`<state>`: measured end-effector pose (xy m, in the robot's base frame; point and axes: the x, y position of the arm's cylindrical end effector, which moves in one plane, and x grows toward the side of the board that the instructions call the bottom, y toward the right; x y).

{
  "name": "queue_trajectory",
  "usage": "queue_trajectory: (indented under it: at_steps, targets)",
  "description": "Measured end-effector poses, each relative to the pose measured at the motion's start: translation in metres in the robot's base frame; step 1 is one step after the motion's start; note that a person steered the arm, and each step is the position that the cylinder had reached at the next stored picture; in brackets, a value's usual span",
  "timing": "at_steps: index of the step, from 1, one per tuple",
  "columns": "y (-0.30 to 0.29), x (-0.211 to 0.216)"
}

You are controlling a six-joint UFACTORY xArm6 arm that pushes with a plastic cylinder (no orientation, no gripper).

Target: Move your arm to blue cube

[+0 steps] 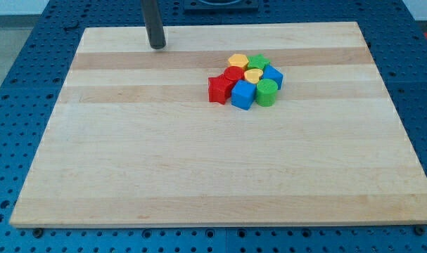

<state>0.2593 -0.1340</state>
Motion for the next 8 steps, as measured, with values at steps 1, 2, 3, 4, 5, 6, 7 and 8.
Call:
queue_trajectory:
  at_steps: [1, 2, 3, 4, 5, 6, 7, 8]
  targets:
    - [-0.002, 0.033]
    - [-0.004, 0.068]
    - [-0.002, 0.103]
    - [0.008, 0.142]
    - [0.036, 0.162]
    - [0.061, 0.164]
    - [0.083, 0.170]
    - [0.105, 0.177]
